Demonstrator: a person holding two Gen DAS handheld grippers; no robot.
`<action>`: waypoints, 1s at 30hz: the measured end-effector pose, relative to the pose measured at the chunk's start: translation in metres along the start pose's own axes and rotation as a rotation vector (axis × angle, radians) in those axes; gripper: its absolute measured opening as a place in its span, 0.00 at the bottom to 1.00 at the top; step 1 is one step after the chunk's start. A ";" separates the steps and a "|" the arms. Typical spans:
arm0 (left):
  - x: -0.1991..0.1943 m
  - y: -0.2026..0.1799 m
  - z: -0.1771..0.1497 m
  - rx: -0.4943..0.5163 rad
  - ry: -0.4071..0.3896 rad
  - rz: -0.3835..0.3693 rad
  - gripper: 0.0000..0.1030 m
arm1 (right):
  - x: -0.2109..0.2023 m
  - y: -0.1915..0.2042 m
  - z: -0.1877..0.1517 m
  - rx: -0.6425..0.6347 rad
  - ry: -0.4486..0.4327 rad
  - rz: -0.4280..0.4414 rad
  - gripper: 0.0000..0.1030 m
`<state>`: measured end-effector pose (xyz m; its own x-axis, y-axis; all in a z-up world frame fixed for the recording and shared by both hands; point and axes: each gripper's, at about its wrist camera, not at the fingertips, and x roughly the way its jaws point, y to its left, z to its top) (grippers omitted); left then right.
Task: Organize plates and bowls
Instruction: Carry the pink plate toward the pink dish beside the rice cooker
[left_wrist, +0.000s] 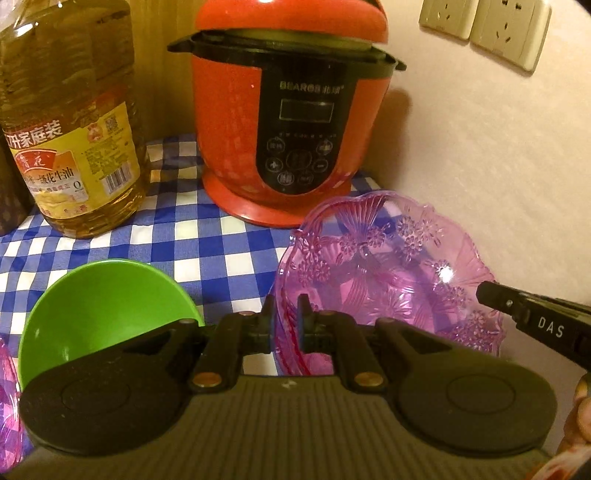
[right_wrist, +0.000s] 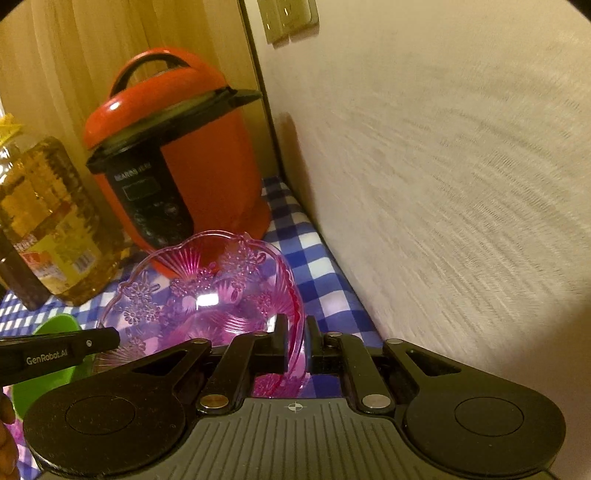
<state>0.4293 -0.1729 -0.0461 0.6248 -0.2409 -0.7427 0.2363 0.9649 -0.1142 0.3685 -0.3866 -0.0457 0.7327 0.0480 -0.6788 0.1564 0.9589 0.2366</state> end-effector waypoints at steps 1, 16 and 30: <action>0.002 0.000 -0.001 0.002 0.003 0.003 0.09 | 0.003 -0.001 -0.001 -0.002 0.001 -0.001 0.08; 0.022 -0.010 -0.015 0.085 0.003 0.051 0.12 | 0.029 -0.007 -0.008 -0.017 0.012 -0.006 0.08; 0.028 -0.009 -0.017 0.118 -0.007 0.079 0.18 | 0.037 -0.006 -0.011 -0.038 0.004 0.004 0.11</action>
<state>0.4315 -0.1862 -0.0770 0.6498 -0.1660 -0.7418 0.2718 0.9621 0.0227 0.3872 -0.3876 -0.0801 0.7303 0.0532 -0.6810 0.1277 0.9688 0.2126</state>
